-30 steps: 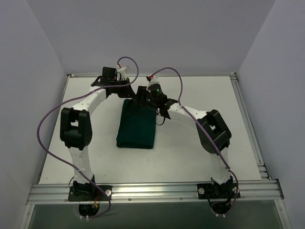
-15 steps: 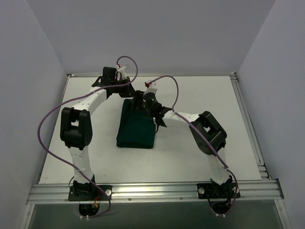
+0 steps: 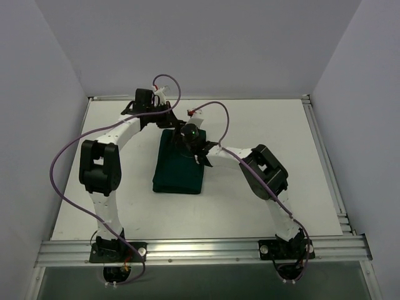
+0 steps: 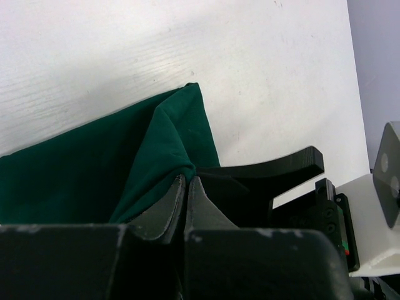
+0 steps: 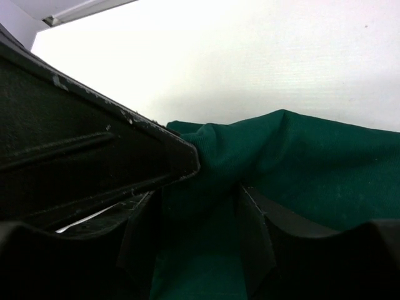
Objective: Open and lay out the surgical kit
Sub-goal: Open the surgical kit at the center of the board.
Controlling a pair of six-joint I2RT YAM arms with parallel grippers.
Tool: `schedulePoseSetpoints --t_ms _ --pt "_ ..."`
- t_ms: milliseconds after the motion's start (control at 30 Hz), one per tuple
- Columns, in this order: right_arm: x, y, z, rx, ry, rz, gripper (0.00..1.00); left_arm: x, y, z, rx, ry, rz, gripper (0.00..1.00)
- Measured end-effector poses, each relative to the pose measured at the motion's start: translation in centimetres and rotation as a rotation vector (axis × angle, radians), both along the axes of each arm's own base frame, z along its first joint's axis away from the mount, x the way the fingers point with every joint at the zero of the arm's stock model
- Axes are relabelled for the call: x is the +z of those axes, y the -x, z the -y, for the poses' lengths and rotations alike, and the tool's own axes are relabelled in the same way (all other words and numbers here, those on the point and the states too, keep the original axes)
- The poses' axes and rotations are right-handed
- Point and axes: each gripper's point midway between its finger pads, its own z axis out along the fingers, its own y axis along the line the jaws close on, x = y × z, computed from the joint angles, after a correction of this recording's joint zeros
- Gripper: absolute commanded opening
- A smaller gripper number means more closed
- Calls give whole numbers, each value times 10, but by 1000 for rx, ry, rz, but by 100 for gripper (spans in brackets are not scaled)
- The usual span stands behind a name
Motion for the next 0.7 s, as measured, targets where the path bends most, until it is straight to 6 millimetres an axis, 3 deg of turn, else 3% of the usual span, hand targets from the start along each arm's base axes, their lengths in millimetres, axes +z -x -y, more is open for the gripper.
schedulePoseSetpoints --t_ms 67,100,200,300,400,433,567,700 --pt "1 -1 0 -4 -5 -1 33 0 0 1 1 4 -2 2" --pt "3 -2 -1 -7 -8 1 22 0 0 1 1 4 -2 2" --pt "7 -3 -2 -12 -14 1 3 1 0 2 2 9 1 2" --pt "6 -3 0 -15 -15 -6 0 1 0 3 0 10 0 2" --pt "4 -3 0 -3 -19 -14 0 0 1 3 -2 3 2 19" --pt "3 -3 1 4 -25 -15 0 -1 0 3 -3 -1 6 36" --pt "-11 0 16 31 -26 -54 0 -2 3 2 -18 -17 11 60" --pt "-25 -1 40 57 -38 -104 0 -2 7 0 -36 -40 12 71"
